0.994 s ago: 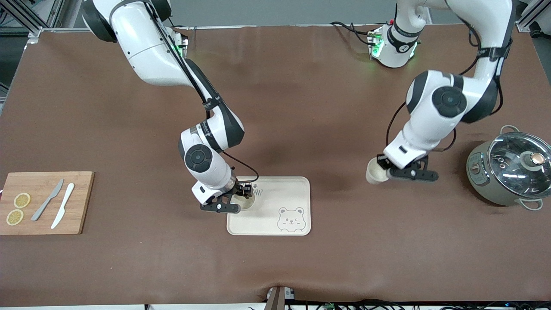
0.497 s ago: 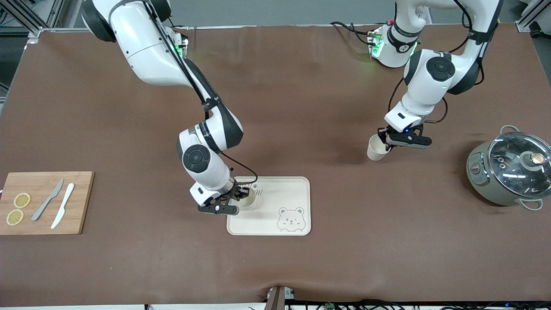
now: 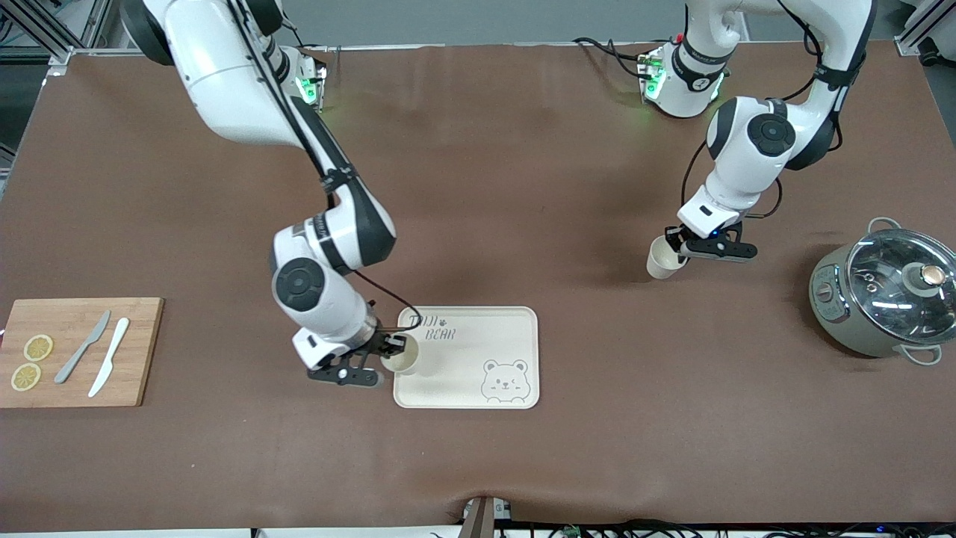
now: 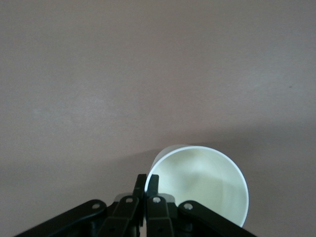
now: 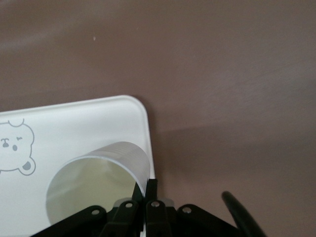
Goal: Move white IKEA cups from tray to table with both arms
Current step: 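Lift the second cup off the tray and carry it toward the cutting board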
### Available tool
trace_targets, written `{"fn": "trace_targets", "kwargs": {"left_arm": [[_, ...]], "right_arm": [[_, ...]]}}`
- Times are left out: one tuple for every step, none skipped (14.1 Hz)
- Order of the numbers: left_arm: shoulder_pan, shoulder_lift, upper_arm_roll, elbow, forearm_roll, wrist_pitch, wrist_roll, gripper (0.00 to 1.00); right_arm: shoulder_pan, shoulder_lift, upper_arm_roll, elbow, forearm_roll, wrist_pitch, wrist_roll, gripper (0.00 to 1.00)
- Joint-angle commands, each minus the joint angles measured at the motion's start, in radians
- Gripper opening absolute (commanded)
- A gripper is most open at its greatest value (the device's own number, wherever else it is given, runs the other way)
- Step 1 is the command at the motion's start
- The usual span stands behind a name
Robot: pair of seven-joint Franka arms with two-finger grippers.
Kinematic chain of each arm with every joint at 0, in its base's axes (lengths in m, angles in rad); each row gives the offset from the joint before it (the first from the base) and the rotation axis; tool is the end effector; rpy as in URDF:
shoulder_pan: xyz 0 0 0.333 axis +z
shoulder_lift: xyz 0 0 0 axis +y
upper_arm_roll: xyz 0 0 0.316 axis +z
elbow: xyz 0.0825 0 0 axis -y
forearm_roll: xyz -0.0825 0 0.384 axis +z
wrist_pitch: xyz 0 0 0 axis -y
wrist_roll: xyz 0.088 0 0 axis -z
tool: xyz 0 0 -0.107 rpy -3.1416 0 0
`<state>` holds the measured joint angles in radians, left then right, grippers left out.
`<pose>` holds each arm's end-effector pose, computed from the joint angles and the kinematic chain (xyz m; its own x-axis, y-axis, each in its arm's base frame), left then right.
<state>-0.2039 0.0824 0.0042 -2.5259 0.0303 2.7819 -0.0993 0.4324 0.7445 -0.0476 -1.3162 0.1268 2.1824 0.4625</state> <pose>0.4698 -0.0965 0.2622 0.9769 -0.1255 0.1732 -0.1277 -0.9918 0.0014 0.6928 0.2949 0.3066 0.9884 -0.1334 0.0720 -0.1238 -0.9844 -0.1248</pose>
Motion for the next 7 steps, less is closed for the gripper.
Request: {"fn": "trace_targets", "kwargs": {"left_arm": [[0.017, 0.055, -0.013, 0.036, -0.068, 0.013, 0.061, 0.0], [0.017, 0.068, -0.013, 0.042, -0.085, 0.013, 0.079, 0.0], [0.017, 0.075, -0.013, 0.044, -0.099, 0.013, 0.099, 0.0], [0.018, 0.08, -0.013, 0.05, -0.108, 0.013, 0.114, 0.0], [0.018, 0.082, -0.013, 0.05, -0.118, 0.013, 0.13, 0.0], [0.023, 0.086, -0.013, 0.05, -0.121, 0.013, 0.139, 0.0], [0.023, 0.088, -0.013, 0.05, -0.121, 0.015, 0.142, 0.0]], "right_arm": [[-0.076, -0.077, 0.015, -0.017, -0.006, -0.068, -0.063, 0.0], [-0.104, -0.089, 0.015, -0.02, -0.004, -0.078, -0.106, 0.0], [-0.127, -0.099, 0.015, -0.023, -0.003, -0.085, -0.151, 0.0], [-0.145, -0.105, 0.015, -0.021, -0.003, -0.102, -0.183, 0.0], [-0.168, -0.106, 0.015, -0.021, -0.003, -0.118, -0.218, 0.0], [-0.188, -0.108, 0.015, -0.024, -0.003, -0.121, -0.258, 0.0], [-0.207, -0.109, 0.015, -0.029, -0.003, -0.127, -0.296, 0.0]]}}
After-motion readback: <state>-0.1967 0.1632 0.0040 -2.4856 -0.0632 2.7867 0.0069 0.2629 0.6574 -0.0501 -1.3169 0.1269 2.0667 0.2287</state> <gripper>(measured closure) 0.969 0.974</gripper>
